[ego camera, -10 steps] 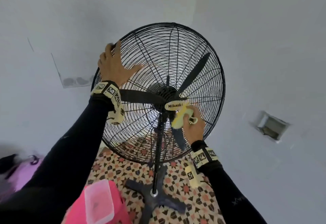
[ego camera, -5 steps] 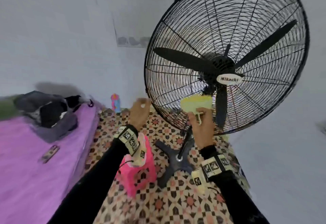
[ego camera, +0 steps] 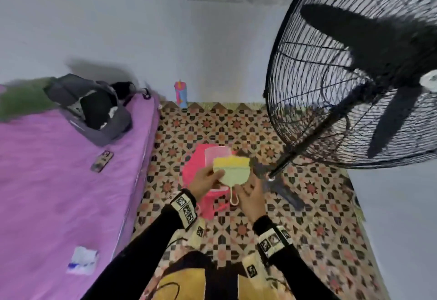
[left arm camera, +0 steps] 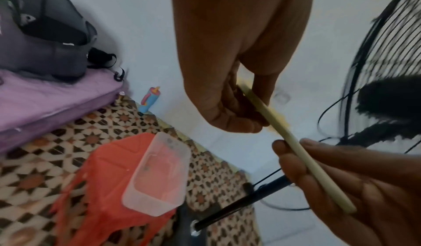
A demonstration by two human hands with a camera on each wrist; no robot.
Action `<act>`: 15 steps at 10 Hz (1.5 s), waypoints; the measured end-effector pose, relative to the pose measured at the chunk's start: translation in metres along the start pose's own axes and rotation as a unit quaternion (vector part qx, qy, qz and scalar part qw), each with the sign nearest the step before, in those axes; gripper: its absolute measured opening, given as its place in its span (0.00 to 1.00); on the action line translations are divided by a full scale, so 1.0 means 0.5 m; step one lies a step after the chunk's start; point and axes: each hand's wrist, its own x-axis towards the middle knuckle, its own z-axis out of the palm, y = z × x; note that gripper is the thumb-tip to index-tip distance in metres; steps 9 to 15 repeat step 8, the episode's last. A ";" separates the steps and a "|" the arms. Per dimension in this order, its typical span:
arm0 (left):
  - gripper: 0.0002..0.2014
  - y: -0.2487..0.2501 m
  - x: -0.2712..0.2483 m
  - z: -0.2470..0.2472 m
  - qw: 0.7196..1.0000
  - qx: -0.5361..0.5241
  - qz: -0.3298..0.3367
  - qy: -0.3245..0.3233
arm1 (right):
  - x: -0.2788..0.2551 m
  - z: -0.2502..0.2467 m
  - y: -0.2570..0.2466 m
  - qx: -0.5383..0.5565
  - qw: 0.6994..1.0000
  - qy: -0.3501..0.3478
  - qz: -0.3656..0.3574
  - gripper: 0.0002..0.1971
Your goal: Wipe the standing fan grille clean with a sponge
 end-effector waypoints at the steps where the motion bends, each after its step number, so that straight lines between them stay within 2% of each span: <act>1: 0.21 -0.034 0.070 -0.047 0.997 0.052 -0.057 0.011 | 0.074 0.048 0.029 -0.042 0.995 -0.001 0.092 0.10; 2: 0.19 -0.108 0.163 -0.092 0.985 0.133 -0.103 0.036 | 0.172 0.086 0.064 -0.125 0.984 0.016 0.125 0.04; 3: 0.18 -0.221 0.283 -0.127 0.969 0.209 -0.121 0.045 | 0.289 0.133 0.116 -0.160 0.976 0.024 0.148 0.03; 4: 0.26 -0.311 0.391 -0.143 0.965 0.218 -0.132 0.057 | 0.406 0.181 0.168 -0.257 0.957 0.026 0.130 0.02; 5: 0.25 -0.314 0.437 -0.142 0.967 0.217 -0.118 0.061 | 0.496 0.222 0.218 -0.293 0.949 0.002 0.118 0.04; 6: 0.20 -0.364 0.480 -0.150 0.970 0.211 -0.100 0.067 | 0.545 0.250 0.261 -0.293 0.942 -0.032 0.157 0.06; 7: 0.22 -0.386 0.504 -0.168 0.982 0.145 -0.098 0.064 | 0.577 0.266 0.299 -0.298 0.937 -0.027 0.178 0.05; 8: 0.23 -0.399 0.499 -0.183 0.985 0.137 -0.096 0.043 | 0.586 0.268 0.305 -0.392 0.904 -0.038 0.170 0.15; 15: 0.23 -0.399 0.499 -0.183 0.985 0.137 -0.096 0.043 | 0.586 0.268 0.305 -0.392 0.904 -0.038 0.170 0.15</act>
